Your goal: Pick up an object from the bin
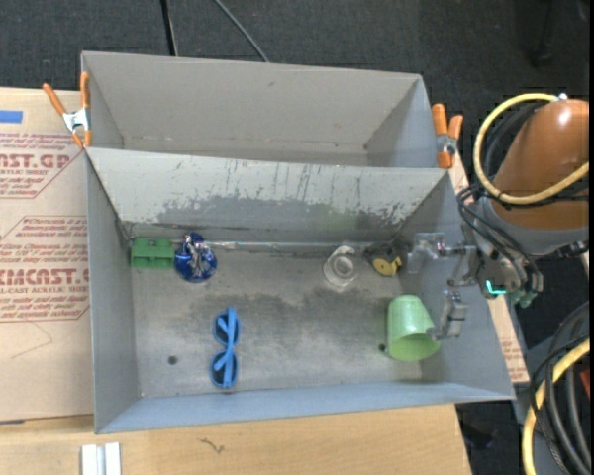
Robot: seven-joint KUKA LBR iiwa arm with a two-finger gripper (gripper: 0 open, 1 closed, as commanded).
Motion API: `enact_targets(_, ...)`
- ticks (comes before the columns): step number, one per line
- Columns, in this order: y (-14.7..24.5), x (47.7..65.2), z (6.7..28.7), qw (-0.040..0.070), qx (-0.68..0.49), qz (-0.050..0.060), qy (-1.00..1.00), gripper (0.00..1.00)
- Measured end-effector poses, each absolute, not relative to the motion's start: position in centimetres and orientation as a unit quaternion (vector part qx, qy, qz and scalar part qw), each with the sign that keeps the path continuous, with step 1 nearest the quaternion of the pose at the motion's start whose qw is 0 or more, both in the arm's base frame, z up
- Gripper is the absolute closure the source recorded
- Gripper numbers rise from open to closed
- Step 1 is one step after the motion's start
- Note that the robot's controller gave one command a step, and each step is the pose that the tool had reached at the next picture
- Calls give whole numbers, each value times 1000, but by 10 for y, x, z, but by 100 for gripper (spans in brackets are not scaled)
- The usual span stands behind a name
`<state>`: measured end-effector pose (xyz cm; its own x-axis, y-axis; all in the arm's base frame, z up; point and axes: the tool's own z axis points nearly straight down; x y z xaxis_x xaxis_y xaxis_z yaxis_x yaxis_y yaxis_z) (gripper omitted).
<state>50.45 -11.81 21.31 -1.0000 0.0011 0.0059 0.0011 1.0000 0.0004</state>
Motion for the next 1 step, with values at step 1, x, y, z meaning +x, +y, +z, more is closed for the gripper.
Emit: enact_targets(1,-145,516,67,5,10,-2,-1000,0)
